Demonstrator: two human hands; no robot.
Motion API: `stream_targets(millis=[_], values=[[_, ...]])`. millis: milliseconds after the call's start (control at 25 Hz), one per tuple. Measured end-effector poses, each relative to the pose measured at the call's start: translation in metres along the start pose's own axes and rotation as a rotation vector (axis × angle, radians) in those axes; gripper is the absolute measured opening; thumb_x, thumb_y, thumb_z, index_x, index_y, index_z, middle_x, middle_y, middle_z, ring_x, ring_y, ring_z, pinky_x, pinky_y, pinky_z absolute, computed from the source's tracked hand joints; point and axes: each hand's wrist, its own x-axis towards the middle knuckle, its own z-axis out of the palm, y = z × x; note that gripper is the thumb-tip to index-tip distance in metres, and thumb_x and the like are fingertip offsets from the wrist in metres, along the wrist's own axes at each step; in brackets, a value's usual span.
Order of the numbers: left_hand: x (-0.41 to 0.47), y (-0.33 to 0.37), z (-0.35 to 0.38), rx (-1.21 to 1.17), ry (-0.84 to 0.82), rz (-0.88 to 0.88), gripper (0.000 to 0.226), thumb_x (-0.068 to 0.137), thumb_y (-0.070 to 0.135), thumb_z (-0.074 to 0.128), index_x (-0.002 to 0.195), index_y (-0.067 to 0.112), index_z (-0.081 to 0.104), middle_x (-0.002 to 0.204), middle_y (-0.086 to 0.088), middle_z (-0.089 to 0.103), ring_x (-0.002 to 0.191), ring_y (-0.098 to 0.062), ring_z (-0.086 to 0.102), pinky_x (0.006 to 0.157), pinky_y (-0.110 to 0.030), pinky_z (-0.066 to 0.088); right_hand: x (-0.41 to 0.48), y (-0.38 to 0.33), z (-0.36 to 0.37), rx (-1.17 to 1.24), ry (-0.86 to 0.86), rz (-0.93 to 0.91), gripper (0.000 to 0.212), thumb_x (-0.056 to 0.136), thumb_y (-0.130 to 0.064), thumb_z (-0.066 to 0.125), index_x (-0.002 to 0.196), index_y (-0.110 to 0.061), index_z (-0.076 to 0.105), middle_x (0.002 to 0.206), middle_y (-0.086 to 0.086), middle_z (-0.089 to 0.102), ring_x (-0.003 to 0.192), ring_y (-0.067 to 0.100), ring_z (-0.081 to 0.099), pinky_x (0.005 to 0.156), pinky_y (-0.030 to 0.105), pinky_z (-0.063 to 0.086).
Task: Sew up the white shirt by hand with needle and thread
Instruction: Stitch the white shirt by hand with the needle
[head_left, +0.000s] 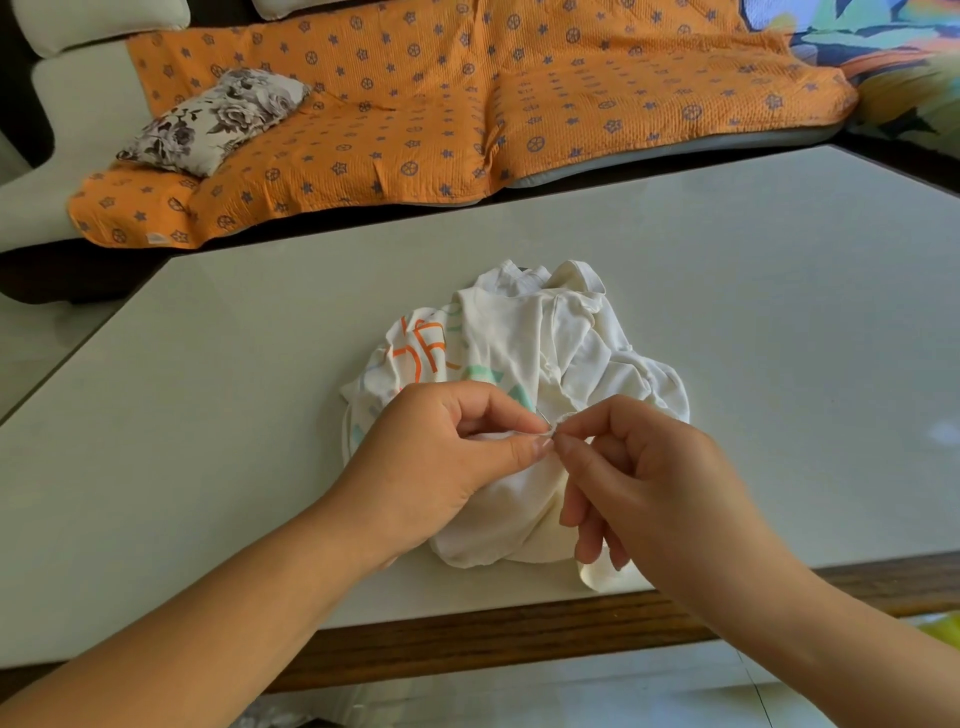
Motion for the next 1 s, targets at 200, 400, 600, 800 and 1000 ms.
stream_targets(millis=[200,400,600,800,1000], values=[[0.0,-0.002,0.001,-0.03,-0.005,-0.023,0.01,0.081,0.026,0.075,0.09,0.026,0.077,0.089,0.009,0.076,0.089,-0.001,0.07,0.079,-0.019,0.049,0.0,0.0,-0.001,0.123,0.005,0.016,0.009,0.096,-0.02,0.056,0.09,-0.015,0.059,0.061,0.006,0.068,0.047,0.021,0.063,0.045,0.027,0.048],[0.002,-0.008,0.005,0.196,0.004,0.111,0.02,0.083,0.018,0.075,0.084,0.038,0.076,0.086,0.018,0.074,0.089,0.006,0.066,0.08,-0.008,0.045,0.002,-0.002,0.0,0.194,-0.006,0.01,0.008,0.097,-0.014,0.056,0.103,-0.019,0.054,0.066,0.009,0.07,0.053,0.024,0.068,0.052,0.033,0.055],[0.003,-0.013,0.006,0.302,0.037,0.238,0.022,0.082,0.011,0.075,0.087,0.033,0.078,0.083,0.013,0.071,0.086,0.0,0.066,0.079,-0.013,0.048,0.007,-0.006,0.0,0.18,-0.055,0.107,0.014,0.097,-0.016,0.057,0.11,-0.022,0.054,0.07,0.007,0.073,0.061,0.022,0.072,0.058,0.032,0.06],[0.002,-0.013,0.006,0.337,0.051,0.289,0.021,0.08,0.013,0.077,0.086,0.033,0.078,0.083,0.012,0.07,0.086,-0.002,0.066,0.077,-0.01,0.047,0.009,-0.011,-0.011,0.274,-0.148,0.249,0.011,0.096,-0.015,0.058,0.1,-0.007,0.064,0.075,0.011,0.075,0.071,0.027,0.074,0.064,0.035,0.062],[0.003,-0.011,0.009,0.366,0.065,0.305,0.018,0.08,0.013,0.077,0.088,0.028,0.079,0.083,0.011,0.07,0.085,0.003,0.065,0.076,-0.007,0.044,0.008,-0.011,-0.015,0.174,-0.057,0.208,0.01,0.096,-0.019,0.06,0.093,-0.013,0.067,0.075,0.003,0.076,0.067,0.02,0.074,0.059,0.031,0.058]])
